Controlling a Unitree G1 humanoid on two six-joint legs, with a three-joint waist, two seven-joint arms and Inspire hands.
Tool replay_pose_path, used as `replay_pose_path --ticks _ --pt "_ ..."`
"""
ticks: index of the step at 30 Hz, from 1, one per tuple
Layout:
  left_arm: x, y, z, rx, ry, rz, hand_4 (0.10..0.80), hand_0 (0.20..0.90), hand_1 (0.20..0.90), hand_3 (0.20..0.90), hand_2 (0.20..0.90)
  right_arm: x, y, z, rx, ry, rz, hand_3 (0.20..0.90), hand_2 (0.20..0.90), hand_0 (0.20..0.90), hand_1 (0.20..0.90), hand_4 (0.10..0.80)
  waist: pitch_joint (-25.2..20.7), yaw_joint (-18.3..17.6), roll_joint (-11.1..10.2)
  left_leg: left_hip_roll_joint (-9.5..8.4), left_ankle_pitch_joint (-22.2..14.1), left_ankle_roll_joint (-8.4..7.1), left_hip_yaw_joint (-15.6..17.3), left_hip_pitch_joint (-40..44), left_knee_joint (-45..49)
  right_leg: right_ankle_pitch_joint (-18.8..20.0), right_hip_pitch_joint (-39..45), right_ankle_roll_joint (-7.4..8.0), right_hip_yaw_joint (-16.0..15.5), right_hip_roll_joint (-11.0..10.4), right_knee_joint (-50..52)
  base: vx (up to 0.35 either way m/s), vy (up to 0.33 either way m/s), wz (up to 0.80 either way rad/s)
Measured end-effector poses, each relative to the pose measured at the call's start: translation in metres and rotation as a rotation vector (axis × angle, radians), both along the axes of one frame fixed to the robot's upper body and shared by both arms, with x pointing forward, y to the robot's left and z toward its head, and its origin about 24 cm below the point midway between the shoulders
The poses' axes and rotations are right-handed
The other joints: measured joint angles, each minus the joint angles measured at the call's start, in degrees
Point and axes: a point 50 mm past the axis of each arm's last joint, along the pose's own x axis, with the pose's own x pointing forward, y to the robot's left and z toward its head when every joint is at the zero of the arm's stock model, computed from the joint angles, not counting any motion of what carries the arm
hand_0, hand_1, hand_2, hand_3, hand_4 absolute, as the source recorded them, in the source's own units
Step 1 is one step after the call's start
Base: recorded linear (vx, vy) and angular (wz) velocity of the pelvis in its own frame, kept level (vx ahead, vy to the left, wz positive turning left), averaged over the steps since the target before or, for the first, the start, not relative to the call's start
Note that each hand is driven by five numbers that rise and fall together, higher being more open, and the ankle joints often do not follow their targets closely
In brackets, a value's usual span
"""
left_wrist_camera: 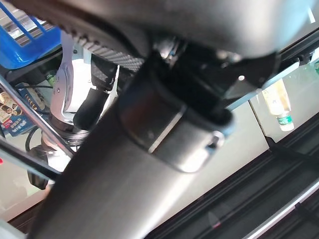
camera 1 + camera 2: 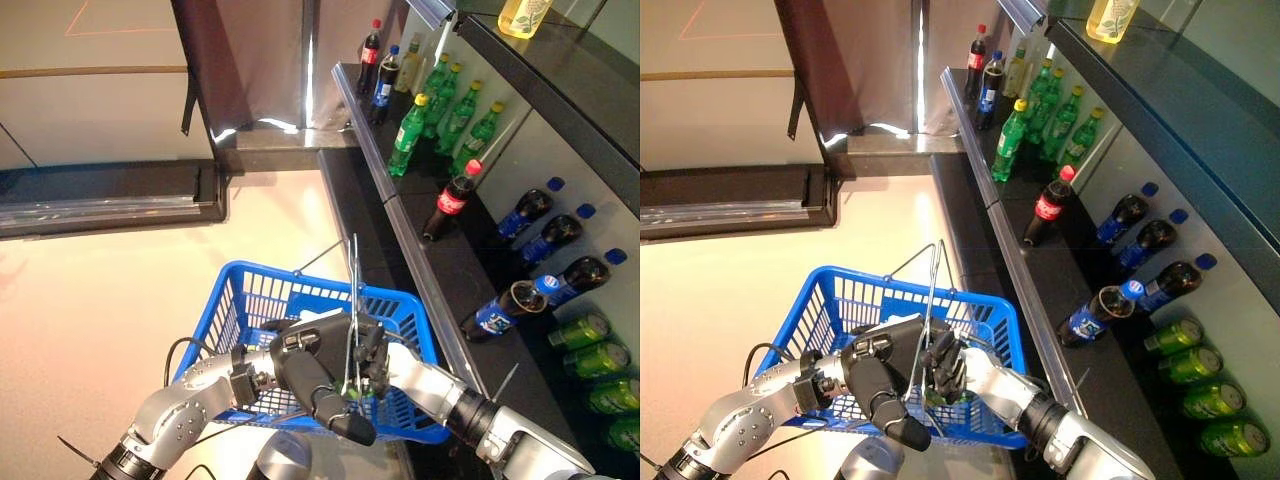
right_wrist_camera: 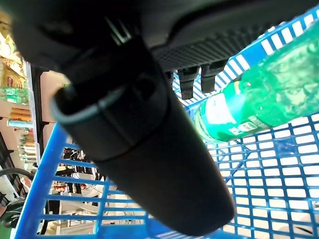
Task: Pick up the drink and place into the basket.
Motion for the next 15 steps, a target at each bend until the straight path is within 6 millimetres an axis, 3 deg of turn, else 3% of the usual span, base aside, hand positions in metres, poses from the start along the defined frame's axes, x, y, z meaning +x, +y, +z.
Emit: replay_pose_path --ticks 15 --pt "0.005 0.026 -0.003 0.064 -0.007 0.21 0.1 0.3 0.3 0.2 0.3 0.021 -0.025 0.026 0.108 -0.068 -0.158 0.9 0.9 0.9 0.9 0.8 0.0 0.0 0.0 0.04 0.0 0.05 0.3 0.0 0.0 0.0 -0.2 0.0 0.3 -0.1 0.0 0.0 0.001 0.0"
